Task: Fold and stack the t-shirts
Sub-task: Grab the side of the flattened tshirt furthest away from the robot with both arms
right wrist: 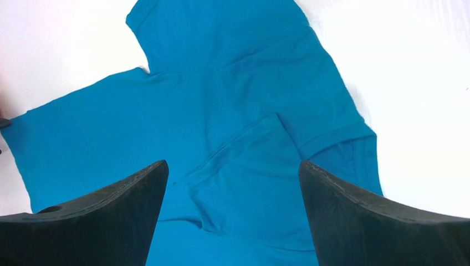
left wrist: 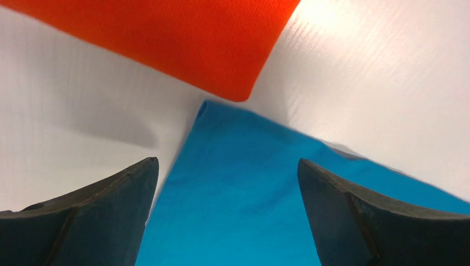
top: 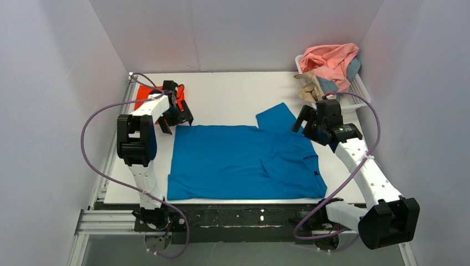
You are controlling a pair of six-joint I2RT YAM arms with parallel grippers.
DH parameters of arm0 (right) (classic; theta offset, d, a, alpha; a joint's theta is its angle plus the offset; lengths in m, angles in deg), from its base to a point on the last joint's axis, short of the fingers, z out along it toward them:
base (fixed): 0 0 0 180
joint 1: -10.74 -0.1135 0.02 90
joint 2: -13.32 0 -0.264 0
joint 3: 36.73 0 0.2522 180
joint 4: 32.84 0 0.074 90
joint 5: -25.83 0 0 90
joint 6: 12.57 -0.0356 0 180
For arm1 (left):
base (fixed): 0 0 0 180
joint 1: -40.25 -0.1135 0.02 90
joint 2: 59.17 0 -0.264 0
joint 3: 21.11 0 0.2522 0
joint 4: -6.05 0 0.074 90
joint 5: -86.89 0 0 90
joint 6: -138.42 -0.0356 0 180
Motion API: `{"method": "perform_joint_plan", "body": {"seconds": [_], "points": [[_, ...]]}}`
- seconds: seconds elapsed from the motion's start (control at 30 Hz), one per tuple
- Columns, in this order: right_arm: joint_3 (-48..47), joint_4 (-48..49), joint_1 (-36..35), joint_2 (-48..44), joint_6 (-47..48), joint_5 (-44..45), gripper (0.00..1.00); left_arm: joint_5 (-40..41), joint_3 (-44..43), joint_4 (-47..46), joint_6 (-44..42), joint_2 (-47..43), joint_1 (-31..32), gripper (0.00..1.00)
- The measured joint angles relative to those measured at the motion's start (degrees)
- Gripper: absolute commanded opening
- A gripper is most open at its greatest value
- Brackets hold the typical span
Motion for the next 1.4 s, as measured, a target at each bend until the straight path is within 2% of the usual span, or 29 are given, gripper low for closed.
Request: {"method": "perform_joint_plan", "body": {"seconds": [0.17,0.27,0.4,0.6,0.73,0.87,1.07,1.17,1.27,1.4], "points": [[0.0,0.02,0.28,0.09,0.5,0.81,0.96,0.13,-0.09,-3.13,-6.1,2.75,-0.39,0.88],[0.0,0.02,0.28,0.61,1.31,1.33,0.96,-0.13,-0.5,-4.5,-8.98,3.45,-0.55,0.79],[0.0,0.0,0.28,1.27,2.43,1.75,0.96,-0.39,-0.59,-6.47,-11.72,4.17,-0.94,0.76],[0.0,0.0,0.28,1.53,3.43,1.75,0.95,-1.64,-0.63,-8.11,-12.13,4.35,-1.62,0.53],[0.09,0.0,0.28,1.53,3.48,1.86,0.95,-2.12,-0.5,-8.0,-12.07,4.37,-1.88,0.5],[0.22,0.02,0.31,1.53,3.52,2.21,0.95,-2.67,1.2,-9.38,-11.67,3.48,-1.95,0.37],[0.9,0.0,0.31,1.53,3.87,2.38,0.95,-3.72,2.86,-9.7,-11.34,2.4,-2.12,0.32],[0.9,0.02,0.31,1.53,3.91,2.38,0.95,-3.8,3.1,-9.62,-10.86,2.27,-2.12,0.2],[0.92,0.07,0.31,1.53,4.0,2.38,0.95,-4.2,3.1,-9.07,-10.45,2.27,-2.08,0.0],[0.92,0.13,0.33,1.79,4.17,2.43,0.94,-4.0,3.13,-8.68,-10.12,2.27,-1.73,0.0]]}}
